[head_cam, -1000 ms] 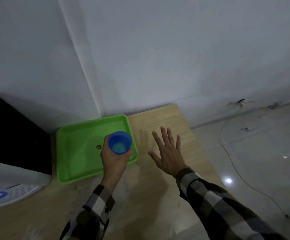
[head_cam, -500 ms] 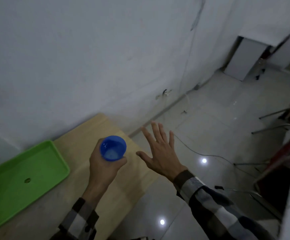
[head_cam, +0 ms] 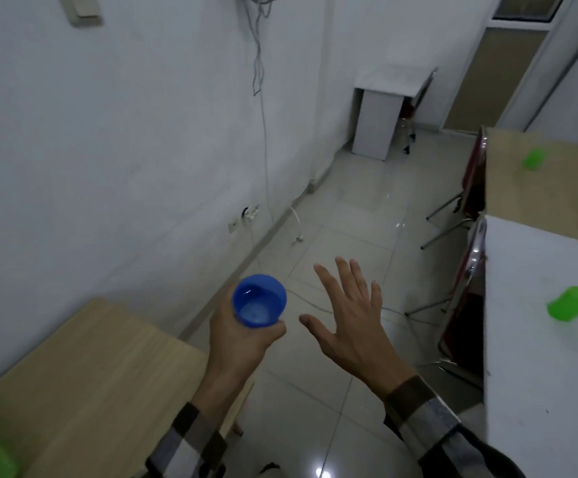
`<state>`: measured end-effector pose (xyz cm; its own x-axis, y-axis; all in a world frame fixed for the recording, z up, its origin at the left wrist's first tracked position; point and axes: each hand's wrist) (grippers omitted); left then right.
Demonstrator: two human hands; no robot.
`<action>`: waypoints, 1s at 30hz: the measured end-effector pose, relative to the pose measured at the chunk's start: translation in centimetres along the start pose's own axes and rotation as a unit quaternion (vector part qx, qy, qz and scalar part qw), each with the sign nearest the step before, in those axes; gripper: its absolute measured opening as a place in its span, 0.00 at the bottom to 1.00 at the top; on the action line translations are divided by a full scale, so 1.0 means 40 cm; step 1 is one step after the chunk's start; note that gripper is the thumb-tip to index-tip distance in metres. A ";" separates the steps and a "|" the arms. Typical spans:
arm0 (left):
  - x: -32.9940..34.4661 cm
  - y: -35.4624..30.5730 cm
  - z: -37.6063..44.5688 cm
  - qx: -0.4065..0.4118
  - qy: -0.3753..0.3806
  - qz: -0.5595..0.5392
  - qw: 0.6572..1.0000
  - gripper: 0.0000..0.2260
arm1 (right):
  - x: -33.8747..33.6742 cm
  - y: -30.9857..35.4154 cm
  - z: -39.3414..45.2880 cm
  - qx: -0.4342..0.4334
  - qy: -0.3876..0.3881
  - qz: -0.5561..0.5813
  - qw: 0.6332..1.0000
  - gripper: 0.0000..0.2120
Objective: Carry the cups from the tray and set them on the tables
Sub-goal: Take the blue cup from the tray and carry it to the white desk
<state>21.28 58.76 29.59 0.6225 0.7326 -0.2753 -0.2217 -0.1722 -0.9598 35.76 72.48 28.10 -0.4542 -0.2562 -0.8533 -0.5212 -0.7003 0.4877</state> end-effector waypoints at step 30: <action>0.712 -0.249 1.196 0.069 0.143 -0.053 0.986 0.29 | -0.333 -0.668 1.009 0.144 -0.127 -0.002 0.981 0.38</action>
<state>5.33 112.83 33.96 0.8290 0.5230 -0.1978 -0.2323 0.0003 -0.9727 26.56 121.51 33.88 -0.5985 -0.0544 -0.7993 -0.6886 -0.4749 0.5479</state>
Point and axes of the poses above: each hand's wrist, its own z-axis towards the middle knuckle, its own x-axis out of the palm, y = z × x, and after that the axes turned 5 degrees about z, right-handed
